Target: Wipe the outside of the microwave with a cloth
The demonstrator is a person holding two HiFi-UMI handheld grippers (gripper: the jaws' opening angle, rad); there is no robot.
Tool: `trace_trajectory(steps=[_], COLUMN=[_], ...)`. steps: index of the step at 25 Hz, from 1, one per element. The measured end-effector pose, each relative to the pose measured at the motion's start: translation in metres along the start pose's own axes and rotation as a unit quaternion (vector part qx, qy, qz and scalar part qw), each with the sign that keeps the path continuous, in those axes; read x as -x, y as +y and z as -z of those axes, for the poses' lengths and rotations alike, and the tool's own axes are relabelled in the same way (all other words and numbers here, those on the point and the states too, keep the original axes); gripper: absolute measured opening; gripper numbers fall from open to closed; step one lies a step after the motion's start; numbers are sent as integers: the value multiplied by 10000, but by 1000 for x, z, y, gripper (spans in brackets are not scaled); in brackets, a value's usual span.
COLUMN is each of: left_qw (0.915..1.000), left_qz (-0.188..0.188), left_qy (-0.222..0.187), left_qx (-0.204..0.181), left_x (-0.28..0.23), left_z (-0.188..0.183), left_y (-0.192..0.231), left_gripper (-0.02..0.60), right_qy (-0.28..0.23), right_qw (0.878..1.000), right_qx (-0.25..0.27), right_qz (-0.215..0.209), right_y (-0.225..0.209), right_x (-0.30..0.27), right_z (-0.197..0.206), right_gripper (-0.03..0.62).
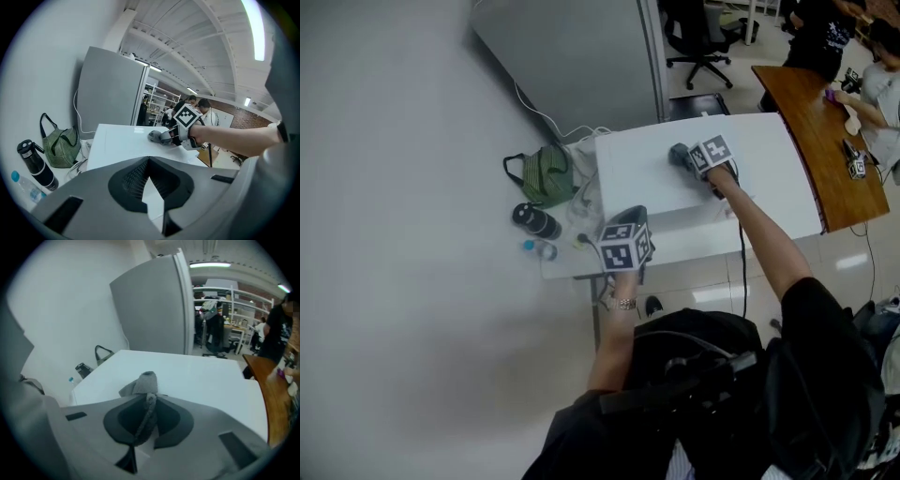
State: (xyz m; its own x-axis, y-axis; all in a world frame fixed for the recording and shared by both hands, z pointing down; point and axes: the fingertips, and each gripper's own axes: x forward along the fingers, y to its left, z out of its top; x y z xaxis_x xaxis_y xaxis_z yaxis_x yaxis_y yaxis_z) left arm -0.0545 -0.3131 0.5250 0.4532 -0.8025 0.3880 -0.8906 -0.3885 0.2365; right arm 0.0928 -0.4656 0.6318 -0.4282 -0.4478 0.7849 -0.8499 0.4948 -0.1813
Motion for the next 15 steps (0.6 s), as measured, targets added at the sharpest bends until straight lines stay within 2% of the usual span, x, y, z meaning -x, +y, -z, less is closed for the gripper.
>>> trace_trajectory(steps=[3, 5, 9, 12, 13, 15], left_qw=[9998, 9996, 9995, 9998, 9999, 9999], left_qz=[174, 233, 272, 186, 137, 36], left_qy=[61, 107, 117, 87, 82, 83], left_qx=[-56, -67, -54, -16, 8, 59], left_x=[-8, -12, -13, -8, -6, -2], left_z=[3, 6, 7, 6, 7, 9], left_y=[-14, -17, -16, -9, -4, 6], left_gripper=[-6, -6, -6, -6, -6, -6], right_qy=[-166, -209, -38, -88, -205, -427], right_qw=[9976, 9946, 9902, 9889, 9908, 9962], right_qx=[-528, -785, -839, -754, -657, -379], right_qz=[407, 650, 1114, 1276, 1166, 657], right_y=[-74, -108, -134, -113, -91, -29], right_x=[43, 65, 82, 83, 79, 62], right_z=[30, 46, 63, 51, 41, 16], right_gripper=[40, 40, 41, 40, 40, 40])
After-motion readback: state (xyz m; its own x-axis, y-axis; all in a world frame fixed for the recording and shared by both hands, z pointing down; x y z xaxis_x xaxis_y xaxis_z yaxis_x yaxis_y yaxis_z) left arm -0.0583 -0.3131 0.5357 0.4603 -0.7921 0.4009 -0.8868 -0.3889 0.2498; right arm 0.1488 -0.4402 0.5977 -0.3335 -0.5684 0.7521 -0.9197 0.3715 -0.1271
